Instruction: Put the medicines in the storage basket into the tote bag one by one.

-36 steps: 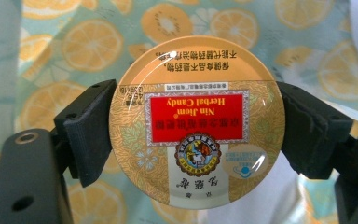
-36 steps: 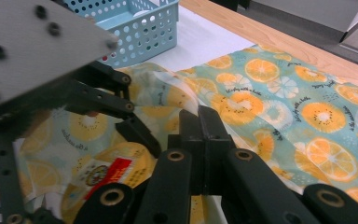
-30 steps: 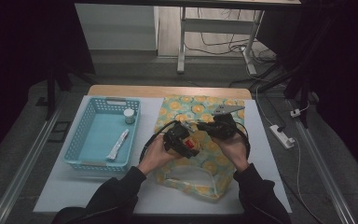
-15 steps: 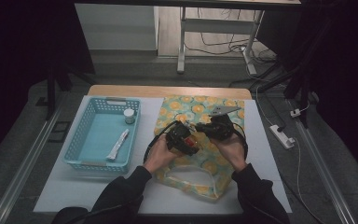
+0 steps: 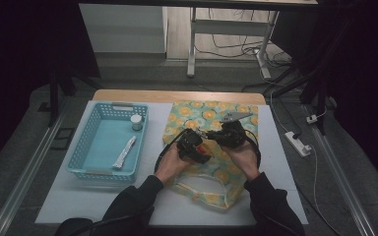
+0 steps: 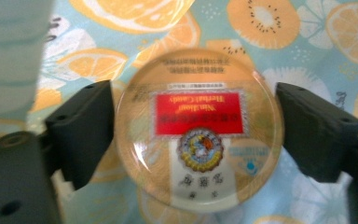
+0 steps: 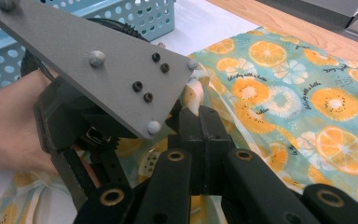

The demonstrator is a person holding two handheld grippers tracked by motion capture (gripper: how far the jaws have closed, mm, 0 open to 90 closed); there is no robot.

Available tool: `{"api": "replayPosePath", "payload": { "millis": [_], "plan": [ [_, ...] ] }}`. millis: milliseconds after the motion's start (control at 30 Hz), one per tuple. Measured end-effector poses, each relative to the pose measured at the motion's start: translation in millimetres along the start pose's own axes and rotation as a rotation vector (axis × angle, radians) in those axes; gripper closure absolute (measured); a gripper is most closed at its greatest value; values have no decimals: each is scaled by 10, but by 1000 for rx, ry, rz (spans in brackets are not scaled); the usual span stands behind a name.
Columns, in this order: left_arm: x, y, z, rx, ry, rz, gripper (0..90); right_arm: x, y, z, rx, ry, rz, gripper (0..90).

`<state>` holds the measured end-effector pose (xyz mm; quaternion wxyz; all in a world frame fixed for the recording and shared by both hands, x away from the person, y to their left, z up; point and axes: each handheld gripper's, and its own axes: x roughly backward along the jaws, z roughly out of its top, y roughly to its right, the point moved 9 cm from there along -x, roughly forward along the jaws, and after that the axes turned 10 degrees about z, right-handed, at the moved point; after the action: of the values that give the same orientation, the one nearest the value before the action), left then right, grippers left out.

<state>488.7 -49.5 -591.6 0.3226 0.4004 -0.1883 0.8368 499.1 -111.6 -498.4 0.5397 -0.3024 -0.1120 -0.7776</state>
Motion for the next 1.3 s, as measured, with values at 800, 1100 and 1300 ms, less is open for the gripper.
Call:
{"api": "replayPosePath", "payload": {
  "millis": [800,1100,1300],
  "plan": [
    [660,140,-53,28,101,-178,0,32,-17,23,3,12,2,900],
    [783,98,-131,37,115,-210,2,29,-48,41,10,14,8,900],
    [869,97,-142,35,127,-252,5,31,-41,37,8,12,8,900]
  ]
}}
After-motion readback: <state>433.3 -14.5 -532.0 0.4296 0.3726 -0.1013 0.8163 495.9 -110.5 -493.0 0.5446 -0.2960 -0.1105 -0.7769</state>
